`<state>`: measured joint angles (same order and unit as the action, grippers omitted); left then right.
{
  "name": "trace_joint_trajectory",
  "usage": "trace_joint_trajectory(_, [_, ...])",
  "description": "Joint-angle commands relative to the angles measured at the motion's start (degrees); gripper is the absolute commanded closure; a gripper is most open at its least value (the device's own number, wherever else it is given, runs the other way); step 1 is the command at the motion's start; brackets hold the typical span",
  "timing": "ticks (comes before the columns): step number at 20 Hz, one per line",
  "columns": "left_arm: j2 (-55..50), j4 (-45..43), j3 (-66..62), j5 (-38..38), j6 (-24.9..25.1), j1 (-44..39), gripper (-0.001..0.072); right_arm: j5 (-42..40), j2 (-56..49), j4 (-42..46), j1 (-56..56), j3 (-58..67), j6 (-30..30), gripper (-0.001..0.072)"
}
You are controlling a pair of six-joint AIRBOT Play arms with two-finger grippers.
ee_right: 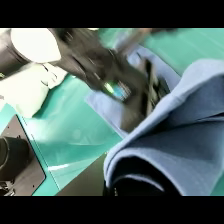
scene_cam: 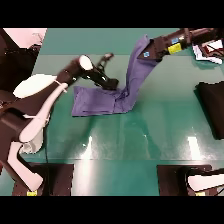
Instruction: Fold the shirts.
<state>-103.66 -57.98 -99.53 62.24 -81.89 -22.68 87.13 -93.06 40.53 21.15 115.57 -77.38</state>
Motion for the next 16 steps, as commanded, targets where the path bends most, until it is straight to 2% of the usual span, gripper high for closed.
trace_joint_trajectory(1, [7.5, -5.9, -0.1, 3.6, -0.2, 8.2, 0.0683, -4.0, -2.6, -0.1, 5.6, 1.0, 0.3, 0.0698])
trace_joint_trajectory(4, [15.0, -9.7, -0.1, 6.0, 0.0, 16.4, 0.0683, -9.8, -6.6, -0.1, 13.7, 1.0, 4.5, 0.0696])
trace_joint_trajectory(7, [21.8, -10.3, -0.1, 7.1, 2.8, 23.7, 0.0682, -19.3, -13.3, -0.1, 22.2, 1.0, 7.6, 0.0675])
trace_joint_trajectory(8, [23.7, -10.3, -0.1, 7.3, 2.8, 25.9, 0.0682, -22.9, -15.7, -0.6, 24.8, 1.0, 11.2, 0.0493])
trace_joint_trajectory(9, [25.2, -10.3, -0.1, 7.4, 2.8, 27.7, 0.0682, -26.6, -17.5, -0.5, 27.0, 1.0, 13.1, 0.0347])
trace_joint_trajectory(10, [26.5, -10.3, -0.1, 7.7, 2.8, 29.4, 0.0682, -30.3, -18.8, -0.5, 28.9, 1.0, 13.5, 0.0215])
trace_joint_trajectory(11, [27.5, -10.3, -0.1, 8.2, 2.8, 30.7, 0.0682, -33.1, -19.3, -0.3, 30.1, 1.0, 13.5, 0.0148])
trace_joint_trajectory(13, [28.5, -10.3, -0.1, 9.5, 2.7, 31.9, 0.0682, -33.0, -18.2, 1.7, 30.0, 1.0, 13.5, 0.0152])
trace_joint_trajectory(15, [28.4, -10.1, 0.0, 10.2, 2.4, 31.8, 0.0682, -26.8, -15.5, 7.8, 27.5, 1.0, 12.7, 0.0160])
trace_joint_trajectory(16, [28.3, -10.0, 0.0, 10.7, 2.3, 31.5, 0.0682, -22.4, -13.7, 12.0, 25.6, 0.3, 10.4, 0.0182])
